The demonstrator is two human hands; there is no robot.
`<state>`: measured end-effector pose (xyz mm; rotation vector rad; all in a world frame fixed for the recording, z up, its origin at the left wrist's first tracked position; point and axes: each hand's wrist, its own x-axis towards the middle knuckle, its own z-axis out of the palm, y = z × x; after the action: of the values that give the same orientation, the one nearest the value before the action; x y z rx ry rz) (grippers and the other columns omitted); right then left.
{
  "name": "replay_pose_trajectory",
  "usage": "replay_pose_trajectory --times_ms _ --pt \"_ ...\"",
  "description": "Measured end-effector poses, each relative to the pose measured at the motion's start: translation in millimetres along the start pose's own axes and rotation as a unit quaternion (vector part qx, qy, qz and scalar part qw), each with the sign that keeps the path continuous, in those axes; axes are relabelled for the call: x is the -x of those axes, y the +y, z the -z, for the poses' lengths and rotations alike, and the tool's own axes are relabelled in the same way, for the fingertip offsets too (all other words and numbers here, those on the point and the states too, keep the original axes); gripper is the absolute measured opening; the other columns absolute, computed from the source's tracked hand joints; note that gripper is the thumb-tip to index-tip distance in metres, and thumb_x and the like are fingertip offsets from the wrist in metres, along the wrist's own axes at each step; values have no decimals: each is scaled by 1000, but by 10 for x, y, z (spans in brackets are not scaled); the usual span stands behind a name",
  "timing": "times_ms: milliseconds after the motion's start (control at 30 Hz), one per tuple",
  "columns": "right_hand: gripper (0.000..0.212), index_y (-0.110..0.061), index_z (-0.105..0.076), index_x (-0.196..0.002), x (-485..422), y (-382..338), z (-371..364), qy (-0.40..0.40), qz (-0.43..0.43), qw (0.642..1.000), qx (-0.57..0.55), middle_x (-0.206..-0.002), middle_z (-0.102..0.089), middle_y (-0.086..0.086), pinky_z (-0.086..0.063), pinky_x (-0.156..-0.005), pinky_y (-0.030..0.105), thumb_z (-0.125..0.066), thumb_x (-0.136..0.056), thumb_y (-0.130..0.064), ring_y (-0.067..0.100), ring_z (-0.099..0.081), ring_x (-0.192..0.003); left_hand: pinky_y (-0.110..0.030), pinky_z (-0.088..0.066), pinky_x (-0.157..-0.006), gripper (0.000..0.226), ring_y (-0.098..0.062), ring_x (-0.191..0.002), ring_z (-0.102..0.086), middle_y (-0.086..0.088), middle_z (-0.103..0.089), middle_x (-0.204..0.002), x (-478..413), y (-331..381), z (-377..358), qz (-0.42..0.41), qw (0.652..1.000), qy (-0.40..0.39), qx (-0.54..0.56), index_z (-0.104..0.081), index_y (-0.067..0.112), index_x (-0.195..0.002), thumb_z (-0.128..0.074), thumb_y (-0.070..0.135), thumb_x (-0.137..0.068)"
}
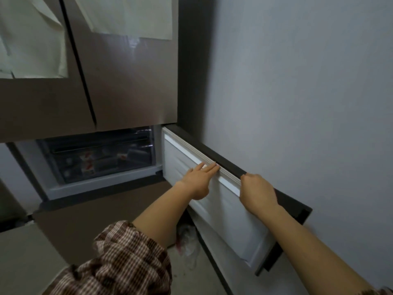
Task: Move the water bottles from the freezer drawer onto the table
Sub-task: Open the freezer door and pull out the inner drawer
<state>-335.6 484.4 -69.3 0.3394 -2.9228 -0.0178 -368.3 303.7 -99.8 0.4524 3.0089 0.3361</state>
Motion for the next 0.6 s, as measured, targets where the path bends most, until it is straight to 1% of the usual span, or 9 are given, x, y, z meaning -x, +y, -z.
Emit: replay_pose_trajectory --times_ms 100,133,200,267,333,400,467,533,600 --pt "16 -5 -61 -93 -69 -5 -81 25 -9 1000 9 -99 -65 13 -35 -66 27 -50 -89 -15 26 -60 -90 -47 -8 -121 91 -23 -149 5 6 1 -162 9 -65 -30 -11 1000 7 14 -3 32 -153 -37 -10 -80" --pt "16 -4 -61 -92 -109 -56 -94 34 -4 999 5 -99 -65 13 -37 -66 27 -50 -89 -16 26 -60 -89 -46 -8 -121 90 -22 -149 4 5 0 -162 30 -116 -18 -12 1000 12 22 -5 31 -153 -38 -10 -79" --pt "17 -2 -62 -93 -226 -249 -112 54 27 998 -24 -98 -65 15 -44 -70 31 -51 -86 -13 30 -61 -89 -43 -10 -121 87 -21 -149 1 3 -2 -162 101 -290 20 4 999 29 35 -10 30 -153 -40 -7 -80" --pt "22 -3 -62 -102 -380 -571 -158 67 69 993 -61 -105 -64 15 -47 -80 35 -51 -86 -14 31 -60 -96 -43 -16 -119 80 -22 -149 -6 2 -7 -162 218 -581 59 47 996 58 40 -17 28 -152 -46 -1 -83" --pt "30 -6 -59 -114 -560 -964 -236 56 102 989 -93 -116 -62 11 -44 -89 36 -50 -89 -19 29 -56 -108 -44 -24 -117 73 -24 -147 -13 -2 -13 -161 376 -972 88 110 989 86 51 -23 25 -151 -51 8 -85" --pt "31 -7 -57 -117 -755 -1383 -362 39 130 982 -131 -121 -60 10 -44 -90 37 -48 -91 -20 29 -54 -112 -43 -28 -116 69 -26 -146 -18 -4 -17 -160 565 -1434 101 174 978 101 50 -28 22 -149 -52 9 -86" --pt "29 -7 -58 -116 -965 -1799 -511 21 153 976 -155 -120 -60 11 -43 -87 36 -47 -92 -19 28 -54 -111 -41 -29 -115 66 -26 -145 -20 -5 -19 -159 758 -1927 84 231 966 104 46 -29 20 -149 -50 8 -88" --pt "27 -7 -59 -113 -1196 -2207 -669 8 165 971 -172 -118 -61 11 -44 -86 35 -46 -92 -19 28 -54 -109 -41 -30 -114 63 -26 -145 -20 -6 -19 -159 923 -2415 61 275 955 101 43 -29 19 -149 -48 9 -90" --pt "29 -8 -58 -117 -1434 -2607 -837 -13 176 966 -188 -121 -60 11 -44 -89 35 -47 -92 -19 28 -54 -111 -42 -30 -114 61 -28 -145 -19 -7 -19 -159 1049 -2877 55 308 946 92 38 -28 18 -149 -46 10 -92"
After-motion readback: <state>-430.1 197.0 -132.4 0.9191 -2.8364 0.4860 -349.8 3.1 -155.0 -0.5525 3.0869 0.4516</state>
